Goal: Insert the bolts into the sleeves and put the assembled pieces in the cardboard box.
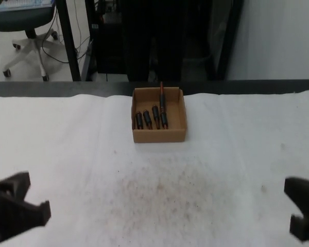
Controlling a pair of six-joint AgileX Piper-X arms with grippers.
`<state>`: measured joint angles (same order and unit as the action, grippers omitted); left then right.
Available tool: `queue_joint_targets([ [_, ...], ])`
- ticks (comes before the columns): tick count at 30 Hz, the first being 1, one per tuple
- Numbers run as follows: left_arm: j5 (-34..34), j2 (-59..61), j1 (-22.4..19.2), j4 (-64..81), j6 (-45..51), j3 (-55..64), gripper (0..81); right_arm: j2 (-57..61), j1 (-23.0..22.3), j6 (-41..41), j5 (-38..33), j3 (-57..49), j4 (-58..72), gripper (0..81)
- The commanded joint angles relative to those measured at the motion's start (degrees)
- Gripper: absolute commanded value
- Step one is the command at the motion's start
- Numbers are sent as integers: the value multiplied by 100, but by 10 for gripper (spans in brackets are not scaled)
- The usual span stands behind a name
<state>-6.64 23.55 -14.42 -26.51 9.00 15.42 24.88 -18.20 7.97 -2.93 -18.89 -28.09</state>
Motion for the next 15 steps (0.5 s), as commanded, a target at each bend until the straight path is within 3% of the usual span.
queue_joint_targets([
  [1,-59,-55,12,68,46,-89,3,-325,24,149,-88,604,198,8],
  [7,-59,-55,12,-75,489,-261,3,-327,24,1023,25,1166,666,8],
  [15,-147,-62,12,-584,1057,-544,3,-327,12,1453,293,1598,779,8],
])
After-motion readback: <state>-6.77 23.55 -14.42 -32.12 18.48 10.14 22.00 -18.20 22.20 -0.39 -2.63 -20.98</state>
